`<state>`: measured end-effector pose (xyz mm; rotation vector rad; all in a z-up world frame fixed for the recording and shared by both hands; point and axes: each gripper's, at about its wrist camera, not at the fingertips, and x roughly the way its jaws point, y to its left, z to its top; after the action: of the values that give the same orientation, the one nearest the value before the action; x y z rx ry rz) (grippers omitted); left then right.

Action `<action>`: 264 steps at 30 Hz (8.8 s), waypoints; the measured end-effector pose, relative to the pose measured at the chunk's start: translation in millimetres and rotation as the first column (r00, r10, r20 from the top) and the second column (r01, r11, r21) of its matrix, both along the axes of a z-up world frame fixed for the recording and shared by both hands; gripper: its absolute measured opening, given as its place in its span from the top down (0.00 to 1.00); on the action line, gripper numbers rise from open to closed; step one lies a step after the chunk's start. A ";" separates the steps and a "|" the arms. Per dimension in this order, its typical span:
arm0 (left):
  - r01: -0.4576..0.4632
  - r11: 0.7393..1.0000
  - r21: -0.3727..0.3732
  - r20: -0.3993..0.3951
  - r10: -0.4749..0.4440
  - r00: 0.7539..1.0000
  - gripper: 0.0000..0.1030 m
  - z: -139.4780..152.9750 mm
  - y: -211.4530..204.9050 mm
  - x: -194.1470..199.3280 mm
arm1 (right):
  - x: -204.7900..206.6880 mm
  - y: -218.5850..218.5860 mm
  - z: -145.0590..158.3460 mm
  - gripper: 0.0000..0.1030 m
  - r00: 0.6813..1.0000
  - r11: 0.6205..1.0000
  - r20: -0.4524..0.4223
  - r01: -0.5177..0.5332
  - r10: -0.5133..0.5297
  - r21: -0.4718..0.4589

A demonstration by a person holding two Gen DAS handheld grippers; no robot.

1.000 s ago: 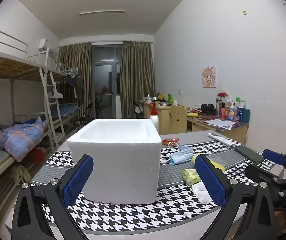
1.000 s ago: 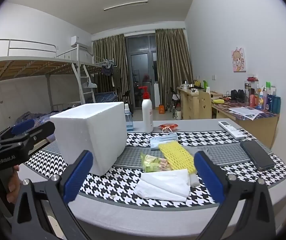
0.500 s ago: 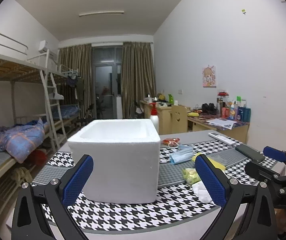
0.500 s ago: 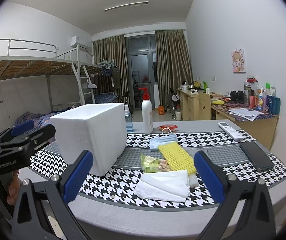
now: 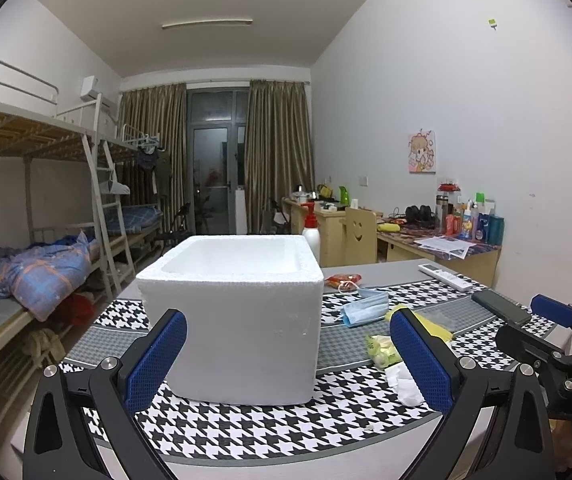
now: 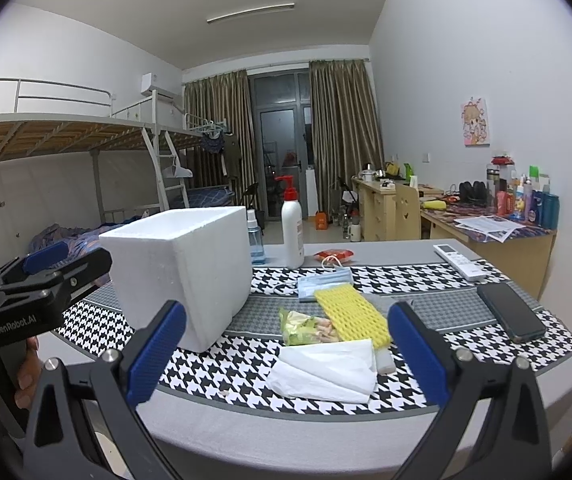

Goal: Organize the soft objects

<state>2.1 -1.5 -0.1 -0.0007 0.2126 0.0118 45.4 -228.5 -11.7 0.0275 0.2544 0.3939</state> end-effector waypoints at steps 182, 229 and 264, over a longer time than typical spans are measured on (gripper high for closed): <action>0.480 0.875 0.058 -0.506 -0.388 0.770 0.23 -92.6 -99.8 114.5 | 157.7 -44.3 -55.1 0.79 0.912 0.990 -0.407 -0.013 -0.045 -0.137; 0.487 0.872 0.059 -0.412 -0.423 0.807 0.87 -47.2 -105.5 94.2 | 89.4 -77.0 -13.2 0.78 0.964 0.995 -0.251 0.070 -0.084 -0.065; 0.289 0.957 0.025 -0.153 -0.282 0.947 0.87 47.4 -36.0 85.8 | 95.2 -26.5 40.5 0.78 0.990 0.999 -0.139 -0.013 0.006 -0.044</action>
<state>87.9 -37.5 47.3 0.0788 0.3599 -0.2735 140.6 -255.0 28.8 0.0096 0.4009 0.3963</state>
